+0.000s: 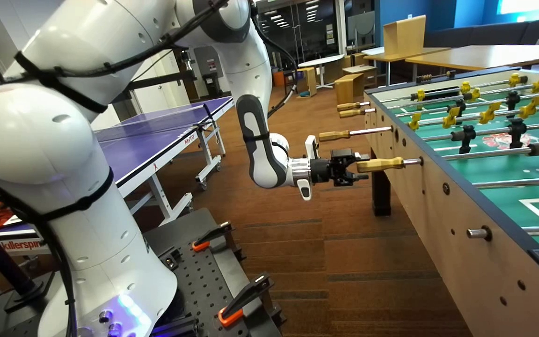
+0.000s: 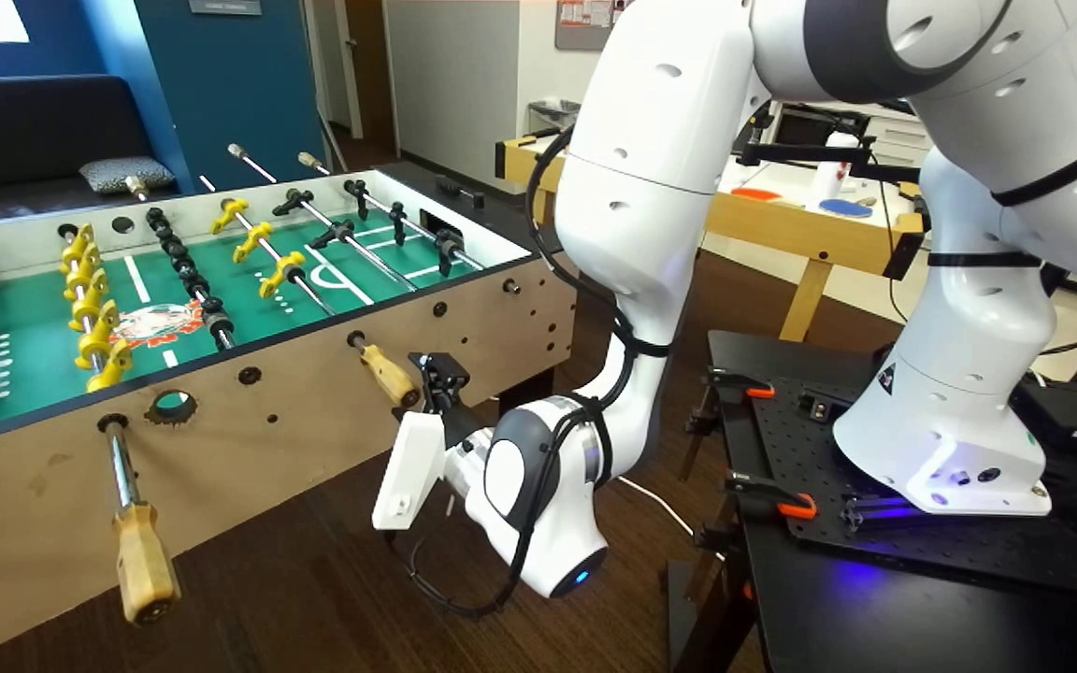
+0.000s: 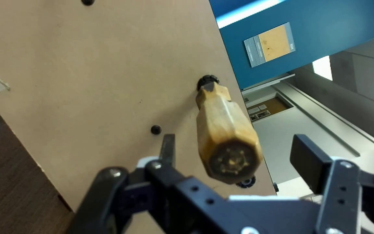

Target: Twist the player handle on the foosball table.

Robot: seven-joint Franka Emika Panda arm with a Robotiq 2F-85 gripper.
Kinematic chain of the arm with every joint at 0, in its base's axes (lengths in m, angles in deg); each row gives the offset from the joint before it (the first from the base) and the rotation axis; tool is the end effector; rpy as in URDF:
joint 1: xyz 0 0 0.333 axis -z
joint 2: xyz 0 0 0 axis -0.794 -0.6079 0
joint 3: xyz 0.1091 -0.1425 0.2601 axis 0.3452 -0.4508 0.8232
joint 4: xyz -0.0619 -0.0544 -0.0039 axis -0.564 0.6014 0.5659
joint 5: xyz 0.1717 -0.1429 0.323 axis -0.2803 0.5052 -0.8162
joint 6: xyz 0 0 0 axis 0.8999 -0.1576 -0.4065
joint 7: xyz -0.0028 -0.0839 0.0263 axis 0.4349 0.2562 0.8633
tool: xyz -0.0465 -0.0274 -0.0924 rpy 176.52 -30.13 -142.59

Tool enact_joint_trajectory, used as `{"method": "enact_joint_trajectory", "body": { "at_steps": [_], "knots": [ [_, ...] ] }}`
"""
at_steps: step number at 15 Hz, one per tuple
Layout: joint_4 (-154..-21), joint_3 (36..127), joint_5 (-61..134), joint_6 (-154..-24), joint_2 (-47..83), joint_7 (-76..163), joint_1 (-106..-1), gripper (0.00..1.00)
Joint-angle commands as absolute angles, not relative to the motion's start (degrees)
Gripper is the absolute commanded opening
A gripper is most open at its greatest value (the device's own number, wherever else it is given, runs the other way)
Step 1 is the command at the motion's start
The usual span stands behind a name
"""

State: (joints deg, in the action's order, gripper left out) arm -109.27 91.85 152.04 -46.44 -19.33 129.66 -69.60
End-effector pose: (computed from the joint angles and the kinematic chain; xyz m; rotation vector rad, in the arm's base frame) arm 0.5191 0.1328 0.0084 -0.4355 1.7507 -1.4453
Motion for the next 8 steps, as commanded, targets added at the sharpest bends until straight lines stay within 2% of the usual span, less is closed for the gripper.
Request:
{"method": "enact_joint_trajectory", "body": {
  "at_steps": [1, 6, 8],
  "knots": [
    [-107.7, 92.3, 150.9, -46.9, -19.7, 130.5, -69.5, 0.58],
    [-107.2, 92.5, 150.8, -47.3, -20.0, 130.3, -69.6, 0.21],
    [-107.1, 92.5, 150.7, -47.0, -20.0, 129.8, -69.6, 0.17]
  ]
}}
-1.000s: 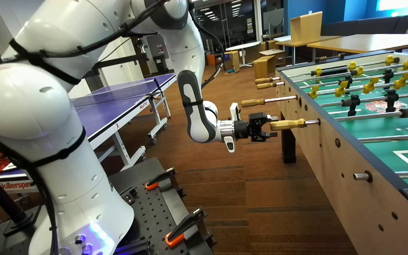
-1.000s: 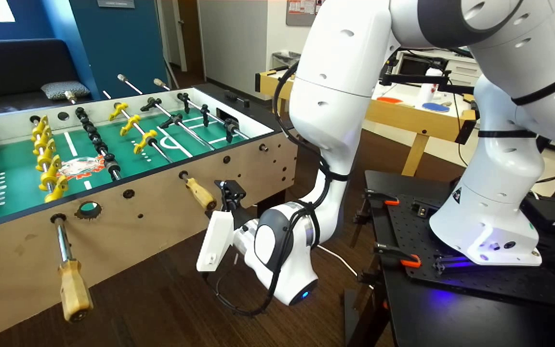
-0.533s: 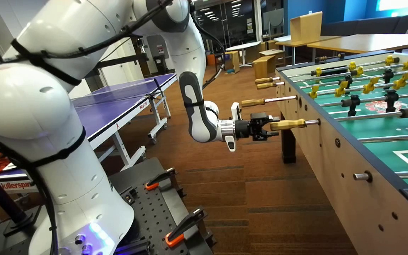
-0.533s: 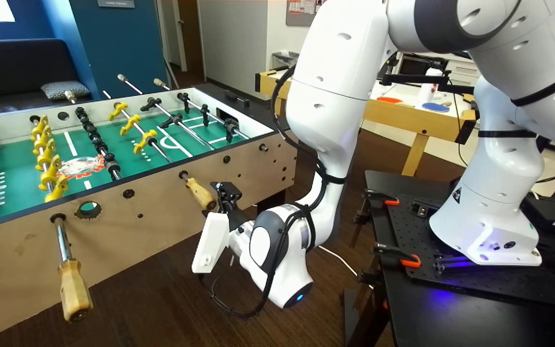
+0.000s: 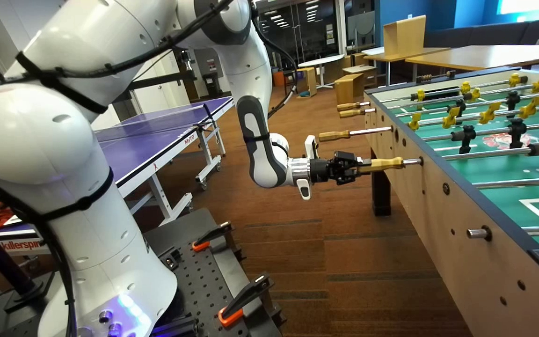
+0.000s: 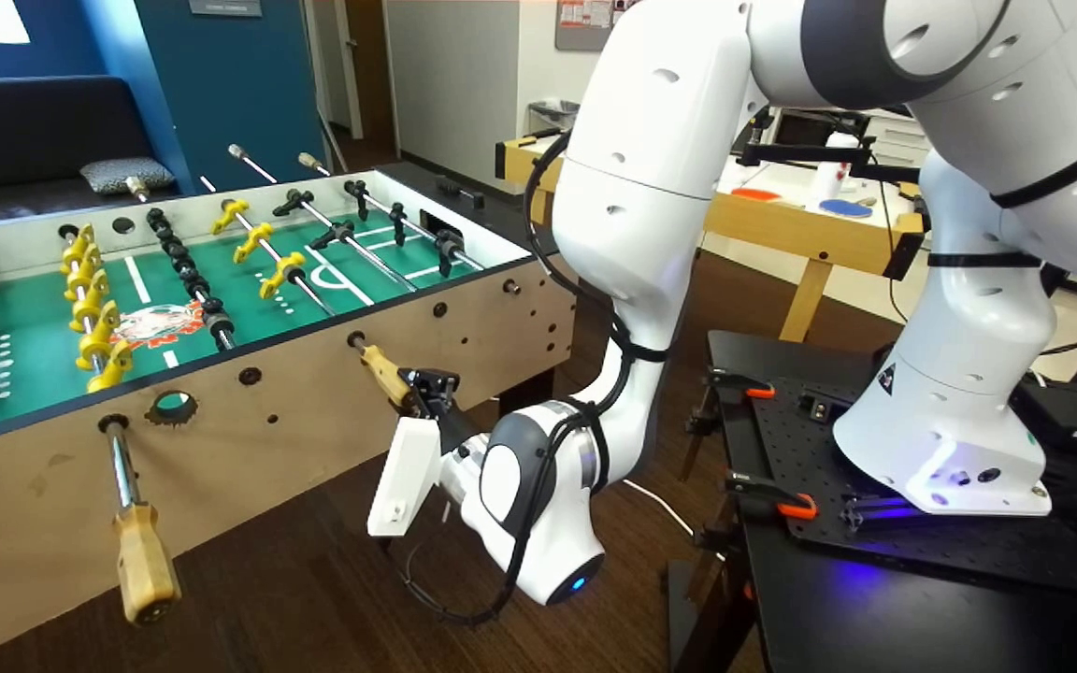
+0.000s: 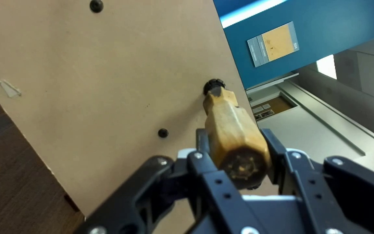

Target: Twist the player handle on the foosball table.

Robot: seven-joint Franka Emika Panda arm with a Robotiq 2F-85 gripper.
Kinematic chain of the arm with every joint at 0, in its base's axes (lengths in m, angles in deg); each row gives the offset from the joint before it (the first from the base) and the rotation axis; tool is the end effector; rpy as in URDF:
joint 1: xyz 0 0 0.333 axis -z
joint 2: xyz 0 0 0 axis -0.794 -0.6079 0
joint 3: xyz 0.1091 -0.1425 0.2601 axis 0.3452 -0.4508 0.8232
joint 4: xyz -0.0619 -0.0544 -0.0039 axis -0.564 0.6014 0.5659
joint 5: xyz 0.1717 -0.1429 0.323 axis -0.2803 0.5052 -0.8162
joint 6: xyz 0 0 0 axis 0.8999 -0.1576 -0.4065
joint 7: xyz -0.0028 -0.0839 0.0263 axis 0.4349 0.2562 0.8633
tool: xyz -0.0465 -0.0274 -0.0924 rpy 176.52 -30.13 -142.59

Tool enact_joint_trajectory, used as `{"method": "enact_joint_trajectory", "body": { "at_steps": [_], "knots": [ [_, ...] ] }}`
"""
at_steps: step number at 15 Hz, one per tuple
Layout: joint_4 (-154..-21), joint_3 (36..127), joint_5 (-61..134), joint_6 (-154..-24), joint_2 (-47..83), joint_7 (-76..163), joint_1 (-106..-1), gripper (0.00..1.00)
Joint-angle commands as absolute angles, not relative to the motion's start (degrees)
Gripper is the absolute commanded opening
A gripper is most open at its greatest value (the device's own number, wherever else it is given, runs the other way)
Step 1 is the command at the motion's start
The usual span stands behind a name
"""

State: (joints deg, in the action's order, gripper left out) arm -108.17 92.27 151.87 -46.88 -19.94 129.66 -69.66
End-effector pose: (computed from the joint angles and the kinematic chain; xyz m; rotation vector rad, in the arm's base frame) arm 0.5219 0.1394 0.0061 -0.4298 1.7594 -1.4298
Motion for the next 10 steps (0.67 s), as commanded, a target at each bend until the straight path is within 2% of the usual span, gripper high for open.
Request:
{"method": "enact_joint_trajectory", "body": {
  "at_steps": [1, 10],
  "knots": [
    [-107.1, 92.5, 150.6, -46.8, -20.0, 129.1, -69.5, 0.17],
    [-104.8, 93.1, 148.3, -45.3, -21.9, 109.2, -68.6, 0.17]
  ]
}}
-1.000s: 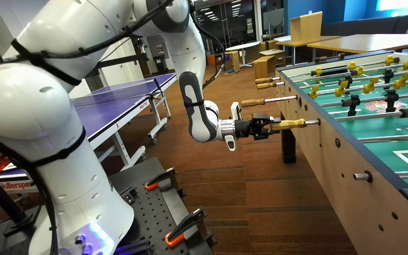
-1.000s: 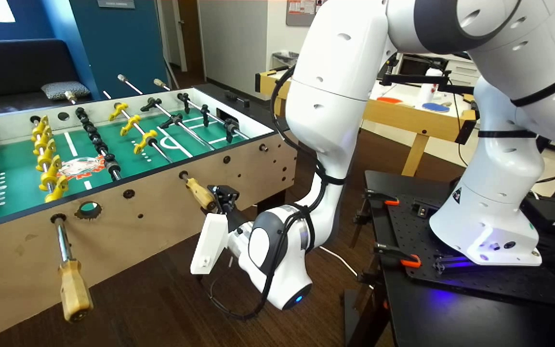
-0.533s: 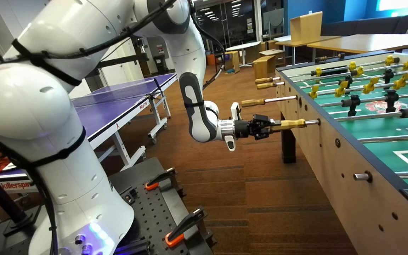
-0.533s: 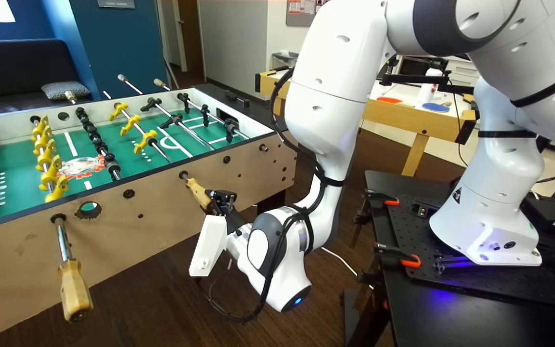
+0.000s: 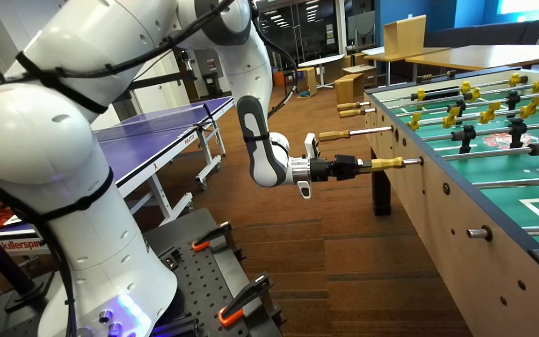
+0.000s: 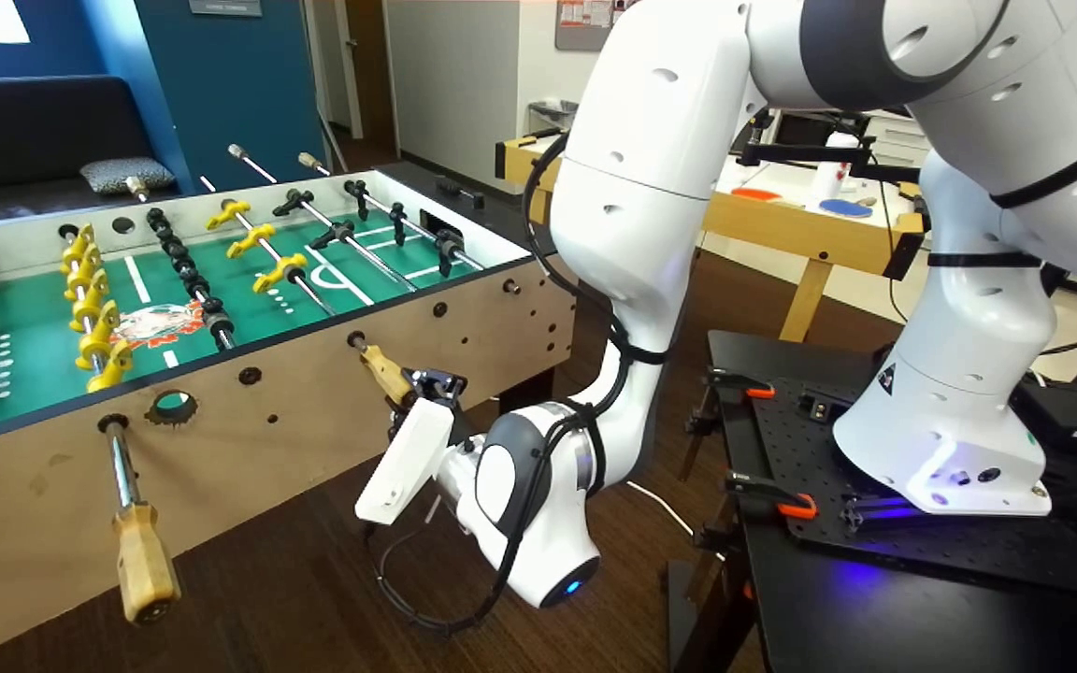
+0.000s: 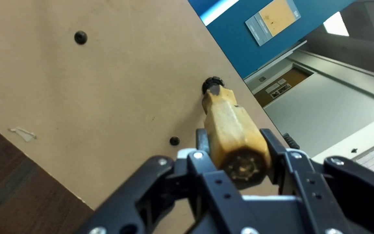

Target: Twist the player handle on the foosball table.

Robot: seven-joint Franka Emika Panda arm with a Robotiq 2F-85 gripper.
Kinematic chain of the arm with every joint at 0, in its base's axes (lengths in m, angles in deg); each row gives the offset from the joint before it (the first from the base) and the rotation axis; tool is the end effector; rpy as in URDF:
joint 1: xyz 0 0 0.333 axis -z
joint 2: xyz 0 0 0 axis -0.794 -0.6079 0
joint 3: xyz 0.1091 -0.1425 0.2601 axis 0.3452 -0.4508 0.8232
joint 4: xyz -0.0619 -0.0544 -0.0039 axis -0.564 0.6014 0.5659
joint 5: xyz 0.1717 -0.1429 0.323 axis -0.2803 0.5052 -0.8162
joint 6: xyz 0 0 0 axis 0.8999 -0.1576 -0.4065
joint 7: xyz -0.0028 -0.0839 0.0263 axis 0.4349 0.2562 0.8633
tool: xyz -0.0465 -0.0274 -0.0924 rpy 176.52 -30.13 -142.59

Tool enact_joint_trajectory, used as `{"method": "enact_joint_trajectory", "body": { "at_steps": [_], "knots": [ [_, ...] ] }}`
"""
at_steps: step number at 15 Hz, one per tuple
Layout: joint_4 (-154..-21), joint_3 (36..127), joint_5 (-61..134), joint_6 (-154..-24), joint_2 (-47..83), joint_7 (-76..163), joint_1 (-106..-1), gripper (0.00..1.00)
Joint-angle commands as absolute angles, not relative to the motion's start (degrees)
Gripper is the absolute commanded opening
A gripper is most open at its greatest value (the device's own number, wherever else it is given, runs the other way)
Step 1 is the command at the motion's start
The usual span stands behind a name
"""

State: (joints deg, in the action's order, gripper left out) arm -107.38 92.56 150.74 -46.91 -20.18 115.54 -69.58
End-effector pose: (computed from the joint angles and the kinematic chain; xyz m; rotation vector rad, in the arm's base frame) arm 0.5244 0.1415 0.0064 -0.1789 1.7545 -1.2578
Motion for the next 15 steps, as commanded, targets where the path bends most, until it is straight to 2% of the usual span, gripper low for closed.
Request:
{"method": "enact_joint_trajectory", "body": {
  "at_steps": [1, 15],
  "knots": [
    [-104.6, 93.4, 148.1, -46.2, -22.0, 107.1, -68.3, 0.17],
    [-104.4, 94.0, 147.3, -47.9, -22.3, 75.6, -67.4, 0.17]
  ]
}}
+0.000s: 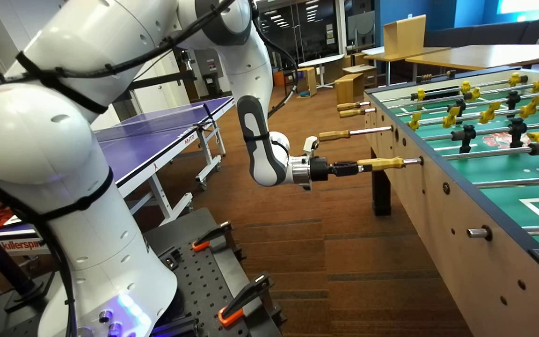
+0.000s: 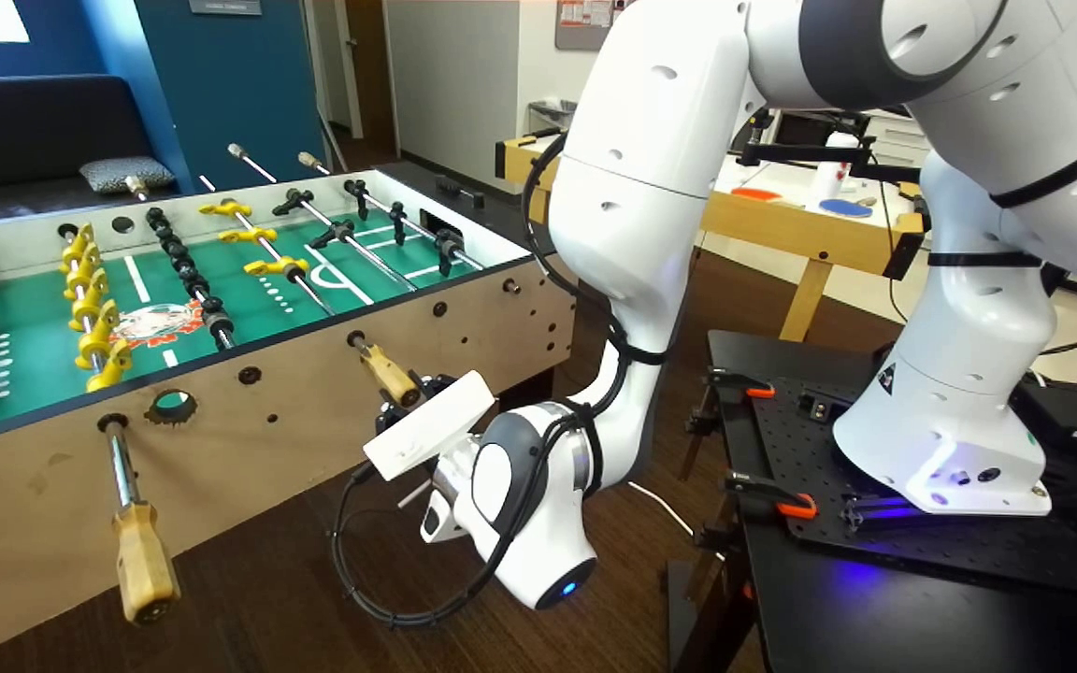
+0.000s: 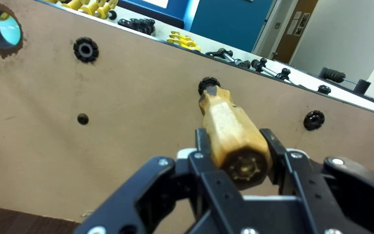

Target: Twist the player handle on the foosball table.

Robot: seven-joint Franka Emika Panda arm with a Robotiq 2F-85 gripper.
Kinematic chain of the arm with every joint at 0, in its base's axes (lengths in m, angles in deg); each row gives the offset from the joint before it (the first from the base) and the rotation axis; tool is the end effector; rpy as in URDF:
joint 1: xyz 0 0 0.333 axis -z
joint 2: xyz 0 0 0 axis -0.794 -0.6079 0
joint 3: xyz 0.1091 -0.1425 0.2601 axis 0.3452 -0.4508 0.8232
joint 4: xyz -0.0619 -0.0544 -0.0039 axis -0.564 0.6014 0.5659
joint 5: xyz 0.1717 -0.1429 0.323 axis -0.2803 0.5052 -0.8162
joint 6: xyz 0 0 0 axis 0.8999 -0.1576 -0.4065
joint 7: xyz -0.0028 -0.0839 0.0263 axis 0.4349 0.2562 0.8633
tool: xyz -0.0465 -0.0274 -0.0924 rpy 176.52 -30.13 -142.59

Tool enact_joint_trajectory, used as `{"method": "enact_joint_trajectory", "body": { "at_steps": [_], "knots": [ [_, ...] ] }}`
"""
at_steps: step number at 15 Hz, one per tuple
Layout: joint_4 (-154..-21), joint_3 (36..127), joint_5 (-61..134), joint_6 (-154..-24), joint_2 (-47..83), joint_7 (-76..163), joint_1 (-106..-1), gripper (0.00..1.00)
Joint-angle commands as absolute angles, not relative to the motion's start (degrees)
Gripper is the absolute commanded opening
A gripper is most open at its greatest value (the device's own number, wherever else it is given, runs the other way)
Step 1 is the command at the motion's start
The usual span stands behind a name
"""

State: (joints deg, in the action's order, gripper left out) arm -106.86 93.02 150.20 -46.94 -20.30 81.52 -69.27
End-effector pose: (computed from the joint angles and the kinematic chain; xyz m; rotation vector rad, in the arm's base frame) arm 0.5263 0.1435 0.0070 0.3415 1.6391 -0.8186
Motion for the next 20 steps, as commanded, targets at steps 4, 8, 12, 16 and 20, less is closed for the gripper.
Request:
{"method": "enact_joint_trajectory", "body": {
  "at_steps": [4, 8, 12, 16, 20],
  "knots": [
    [-106.8, 92.9, 150.1, -47.0, -20.4, 73.3, -69.5, 0.17],
    [-107.1, 92.7, 150.7, -46.8, -20.4, 73.0, -69.6, 0.17],
    [-106.8, 94.6, 148.5, -48.2, -20.1, 63.3, -67.0, 0.17],
    [-107.0, 95.2, 148.9, -49.7, -20.0, 55.9, -65.6, 0.17],
    [-107.2, 95.5, 150.2, -50.5, -20.0, 48.5, -64.6, 0.17]
  ]
}}
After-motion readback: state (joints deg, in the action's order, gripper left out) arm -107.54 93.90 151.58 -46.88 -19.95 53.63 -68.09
